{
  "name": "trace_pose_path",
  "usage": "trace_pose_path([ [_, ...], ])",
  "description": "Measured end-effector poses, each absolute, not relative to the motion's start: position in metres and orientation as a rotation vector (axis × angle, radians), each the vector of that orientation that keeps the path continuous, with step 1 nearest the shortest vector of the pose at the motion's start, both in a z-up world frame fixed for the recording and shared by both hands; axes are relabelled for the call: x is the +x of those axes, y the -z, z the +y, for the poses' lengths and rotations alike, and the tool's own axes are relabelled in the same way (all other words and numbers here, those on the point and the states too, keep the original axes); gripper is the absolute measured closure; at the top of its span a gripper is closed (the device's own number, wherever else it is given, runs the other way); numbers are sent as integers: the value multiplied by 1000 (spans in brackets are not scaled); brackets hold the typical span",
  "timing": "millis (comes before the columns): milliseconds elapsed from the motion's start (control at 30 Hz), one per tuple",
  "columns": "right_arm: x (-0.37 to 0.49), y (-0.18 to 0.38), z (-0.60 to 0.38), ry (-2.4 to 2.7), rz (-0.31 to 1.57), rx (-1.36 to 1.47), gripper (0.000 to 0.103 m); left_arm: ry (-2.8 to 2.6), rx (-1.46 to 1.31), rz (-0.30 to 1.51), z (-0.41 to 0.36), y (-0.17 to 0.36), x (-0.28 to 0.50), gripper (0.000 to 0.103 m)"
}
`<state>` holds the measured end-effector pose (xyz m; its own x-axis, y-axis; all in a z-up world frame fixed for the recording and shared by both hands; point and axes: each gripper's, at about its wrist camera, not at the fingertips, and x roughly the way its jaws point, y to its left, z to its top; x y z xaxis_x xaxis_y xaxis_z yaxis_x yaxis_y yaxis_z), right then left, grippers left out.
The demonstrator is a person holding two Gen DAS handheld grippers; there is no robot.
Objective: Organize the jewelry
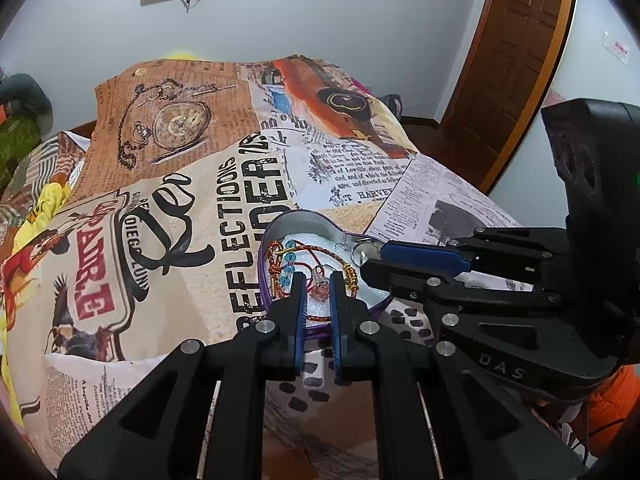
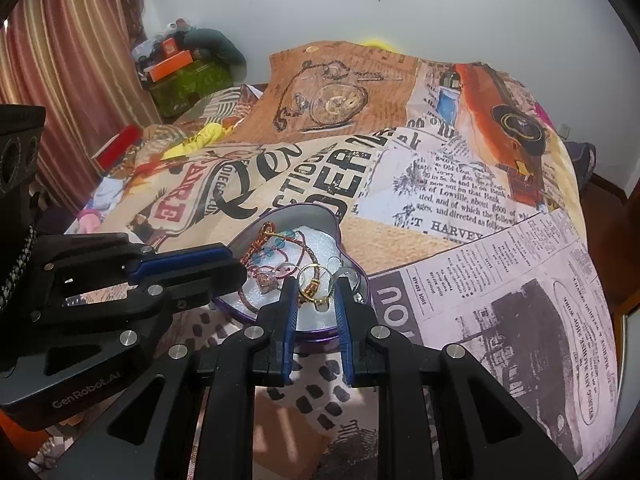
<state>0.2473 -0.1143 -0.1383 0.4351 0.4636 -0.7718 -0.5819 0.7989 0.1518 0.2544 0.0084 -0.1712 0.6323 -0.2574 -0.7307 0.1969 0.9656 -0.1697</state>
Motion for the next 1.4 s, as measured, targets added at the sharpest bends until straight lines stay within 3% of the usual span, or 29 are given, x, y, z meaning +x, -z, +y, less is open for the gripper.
trace_pose_path([
  [200, 250, 136, -118, -654, 931, -113, 75, 246, -86, 837, 14, 164, 251, 94],
  [600, 228, 82, -131, -624, 815, -86, 75, 193, -89, 720, 24, 109, 224, 93],
  [867, 177, 0, -149, -601, 586, -32, 75, 124, -84, 472, 26, 28, 162, 91],
  [933, 158, -21, -155, -594, 512, -13, 75, 111, -84, 405, 27, 10, 145, 83],
  [1067, 110, -59, -165, -549, 347, 2, 75, 91, -62, 273, 22, -23, 103, 79],
  [1167, 82, -73, -168, -516, 266, 4, 75, 80, -48, 207, 18, -37, 77, 59],
  [1233, 67, -78, -169, -500, 233, 8, 70, 71, -44, 168, 15, -43, 61, 39],
  [1300, 54, -82, -170, -484, 211, 14, 41, 73, -54, 144, 14, -46, 50, 32],
  [1367, 42, -81, -171, -434, 169, 23, 22, 63, -57, 130, 14, -47, 42, 23],
  [1400, 40, -81, -171, -413, 151, 26, 16, 54, -54, 124, 13, -47, 39, 11],
])
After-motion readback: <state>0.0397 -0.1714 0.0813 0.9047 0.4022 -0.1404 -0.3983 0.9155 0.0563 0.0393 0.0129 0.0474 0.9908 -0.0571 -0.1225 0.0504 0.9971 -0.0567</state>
